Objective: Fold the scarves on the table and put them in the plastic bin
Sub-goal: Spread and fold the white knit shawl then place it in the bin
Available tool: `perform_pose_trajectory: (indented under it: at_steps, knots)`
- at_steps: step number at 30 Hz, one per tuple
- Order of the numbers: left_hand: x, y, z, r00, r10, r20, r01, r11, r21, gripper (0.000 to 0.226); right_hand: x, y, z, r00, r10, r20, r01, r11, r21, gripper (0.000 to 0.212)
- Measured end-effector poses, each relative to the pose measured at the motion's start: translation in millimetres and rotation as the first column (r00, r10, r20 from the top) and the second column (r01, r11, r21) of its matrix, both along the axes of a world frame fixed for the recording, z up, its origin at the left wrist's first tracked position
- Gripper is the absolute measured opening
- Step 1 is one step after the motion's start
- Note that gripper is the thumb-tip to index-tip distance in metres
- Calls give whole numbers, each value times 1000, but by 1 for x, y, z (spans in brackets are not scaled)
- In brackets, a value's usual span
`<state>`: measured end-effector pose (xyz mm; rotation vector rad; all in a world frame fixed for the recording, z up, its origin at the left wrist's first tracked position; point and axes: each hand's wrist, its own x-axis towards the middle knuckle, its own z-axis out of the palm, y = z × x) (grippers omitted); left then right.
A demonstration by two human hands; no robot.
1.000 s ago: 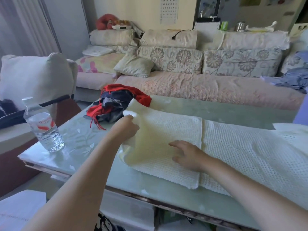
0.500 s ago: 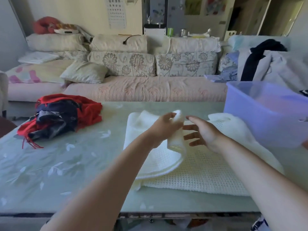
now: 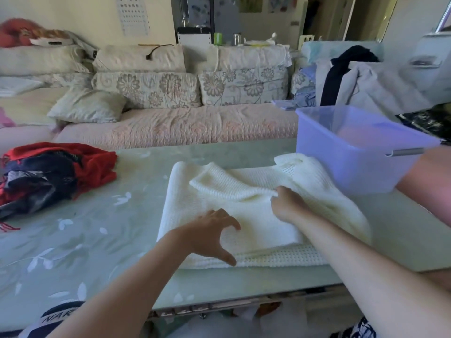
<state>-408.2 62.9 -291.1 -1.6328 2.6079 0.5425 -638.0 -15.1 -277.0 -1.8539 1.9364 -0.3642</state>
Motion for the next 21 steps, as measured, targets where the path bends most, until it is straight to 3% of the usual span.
perform_pose_trajectory:
  at_steps: [3,6,8,10,13,17,21]
  knots:
    - [10,11,-1,998,-27,55,32,995,-100,102,-22,-17,17,964,-127,235,128,992,13,25]
    - [22,18,5,998,61,15,-60,996,-71,86,-54,-20,23,888,-243,390,248,968,39,21]
    - [30,20,9,991,131,-38,-129,990,65,66,-69,-8,20,939,-230,255,221,973,64,11]
    - [33,19,11,970,215,-110,-193,964,184,38,-72,9,18,992,-105,-71,113,987,119,12]
    - [30,10,10,934,312,-176,-300,950,87,15,-60,24,14,924,34,-382,5,995,100,29]
    - [28,-13,2,914,342,-219,-390,890,-235,19,-30,8,2,870,129,-476,-216,967,-134,59]
    - [31,-42,-11,902,390,-187,-431,844,-320,42,3,-15,-16,810,241,-535,-402,892,-208,69]
